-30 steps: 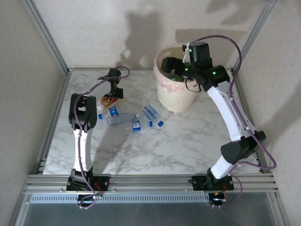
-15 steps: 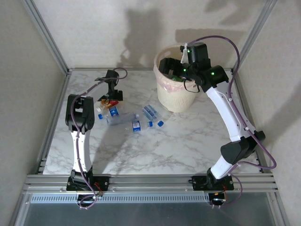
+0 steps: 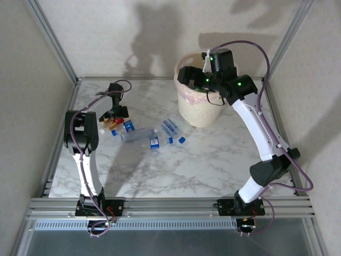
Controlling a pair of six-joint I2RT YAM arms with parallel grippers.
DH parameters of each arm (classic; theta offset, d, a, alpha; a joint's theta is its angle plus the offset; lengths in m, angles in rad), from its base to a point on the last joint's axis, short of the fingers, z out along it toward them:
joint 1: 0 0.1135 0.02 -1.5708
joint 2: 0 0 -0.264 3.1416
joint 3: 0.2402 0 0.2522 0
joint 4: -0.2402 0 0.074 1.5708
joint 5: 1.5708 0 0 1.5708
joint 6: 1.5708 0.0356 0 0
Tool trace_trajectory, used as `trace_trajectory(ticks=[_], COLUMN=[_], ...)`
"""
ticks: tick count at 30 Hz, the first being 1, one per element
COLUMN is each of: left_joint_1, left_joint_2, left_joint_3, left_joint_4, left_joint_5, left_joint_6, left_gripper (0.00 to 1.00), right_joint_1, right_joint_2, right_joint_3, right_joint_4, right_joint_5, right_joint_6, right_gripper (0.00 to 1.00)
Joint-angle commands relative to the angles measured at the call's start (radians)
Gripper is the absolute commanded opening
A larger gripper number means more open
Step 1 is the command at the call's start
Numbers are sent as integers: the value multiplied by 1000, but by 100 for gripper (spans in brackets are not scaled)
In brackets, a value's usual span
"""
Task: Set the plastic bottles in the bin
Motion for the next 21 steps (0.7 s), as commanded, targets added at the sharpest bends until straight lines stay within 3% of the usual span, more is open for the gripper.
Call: trace_trajectory(ticks=[1, 15, 21], left_joint_1=[-9, 2, 22], left_joint_2=[-92, -229, -311], left_joint_3=[-65, -222, -332], left_joint_4=[8, -4, 33], left_joint_5=[-8, -41, 49], left_joint_6=[-52, -81, -145], left_gripper=[100, 99, 100], right_joint_1=[11, 15, 16], right_joint_2=[-38, -127, -186], right_joint_3=[-22, -157, -223], right_joint_4=[40, 115, 137], right_joint_5=[1, -22, -20], right_joint_6=[5, 5, 10], right_gripper=[99, 99, 99])
